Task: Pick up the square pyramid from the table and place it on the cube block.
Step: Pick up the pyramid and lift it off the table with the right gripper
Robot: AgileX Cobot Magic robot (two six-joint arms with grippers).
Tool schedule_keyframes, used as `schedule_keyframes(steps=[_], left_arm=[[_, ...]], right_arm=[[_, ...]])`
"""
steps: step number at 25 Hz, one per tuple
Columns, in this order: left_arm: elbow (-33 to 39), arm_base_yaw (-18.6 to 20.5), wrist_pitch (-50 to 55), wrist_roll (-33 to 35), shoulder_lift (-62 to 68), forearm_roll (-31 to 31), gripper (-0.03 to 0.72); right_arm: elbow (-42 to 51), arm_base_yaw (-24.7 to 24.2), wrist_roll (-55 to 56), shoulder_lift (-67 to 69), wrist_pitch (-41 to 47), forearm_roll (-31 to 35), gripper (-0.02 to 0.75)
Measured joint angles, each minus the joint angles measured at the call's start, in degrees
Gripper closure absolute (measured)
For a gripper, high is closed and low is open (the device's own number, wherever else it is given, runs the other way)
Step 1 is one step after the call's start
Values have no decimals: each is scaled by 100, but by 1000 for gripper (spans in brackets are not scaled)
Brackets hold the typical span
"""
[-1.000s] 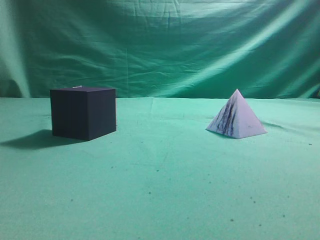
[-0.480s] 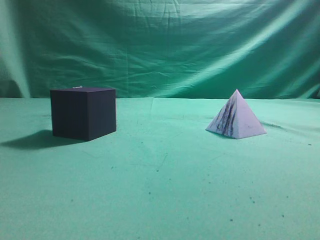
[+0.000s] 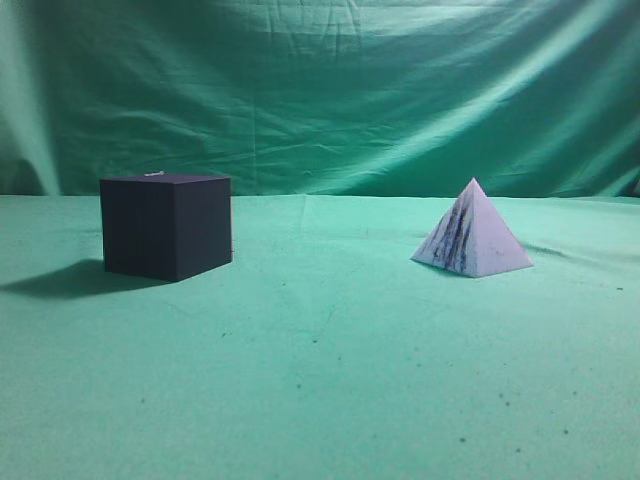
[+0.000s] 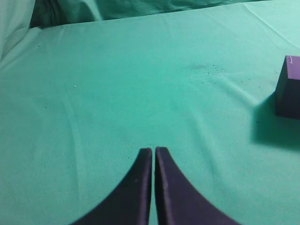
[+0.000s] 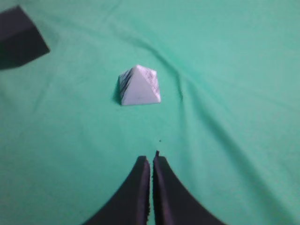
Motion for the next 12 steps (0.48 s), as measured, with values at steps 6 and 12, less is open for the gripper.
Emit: schedule_keyframes(steps=[6,12], left_arm=[[0,0,0,0,0,0,688],[0,0,0,0,0,0,688]], right_arm=[[-1047,1212,612,1885,152,-882,738],[-2140,1480,1507,3510,152,-1403,538]])
